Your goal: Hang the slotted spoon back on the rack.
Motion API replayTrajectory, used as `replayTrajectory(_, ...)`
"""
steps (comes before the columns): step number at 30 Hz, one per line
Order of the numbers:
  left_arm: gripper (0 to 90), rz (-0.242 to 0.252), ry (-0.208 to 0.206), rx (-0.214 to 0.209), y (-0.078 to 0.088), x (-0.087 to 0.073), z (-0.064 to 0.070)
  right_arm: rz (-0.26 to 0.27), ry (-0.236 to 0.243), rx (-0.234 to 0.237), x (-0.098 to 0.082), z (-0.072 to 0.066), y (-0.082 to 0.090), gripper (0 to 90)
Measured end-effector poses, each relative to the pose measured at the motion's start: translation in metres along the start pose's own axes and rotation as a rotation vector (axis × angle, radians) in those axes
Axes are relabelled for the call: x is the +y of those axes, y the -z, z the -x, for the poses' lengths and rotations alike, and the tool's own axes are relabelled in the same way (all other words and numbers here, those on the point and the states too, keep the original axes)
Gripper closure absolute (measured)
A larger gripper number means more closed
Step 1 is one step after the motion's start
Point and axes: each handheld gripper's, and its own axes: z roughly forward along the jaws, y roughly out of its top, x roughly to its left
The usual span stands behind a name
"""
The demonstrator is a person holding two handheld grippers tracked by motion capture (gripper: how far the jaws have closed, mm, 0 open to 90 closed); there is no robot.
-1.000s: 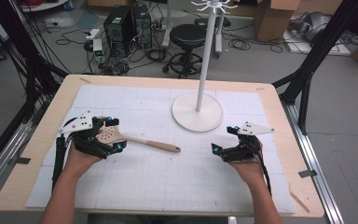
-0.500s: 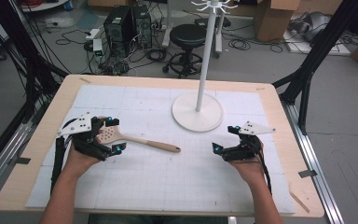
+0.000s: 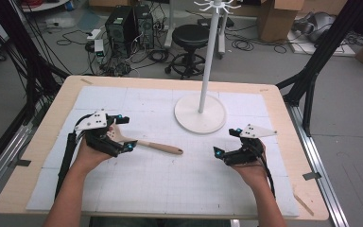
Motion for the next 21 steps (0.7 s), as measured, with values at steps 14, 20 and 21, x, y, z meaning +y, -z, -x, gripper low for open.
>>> replayTrajectory(14, 12.6, -0.215, -0.044, -0.089, -0.055, 0.014, -0.012, 0.024, -0.024, 0.006, -0.001, 0.005, 0.003, 0.7)
replayTrajectory(20, 19.2, -0.356, -0.087, -0.104, -0.072, 0.014, -0.016, 0.029, -0.026, 0.008, 0.000, 0.006, 0.004, 0.7)
replayTrajectory(21, 21.5, -0.365, -0.088, -0.107, -0.074, 0.013, -0.015, 0.032, -0.027, 0.006, 0.000, 0.006, 0.004, 0.7)
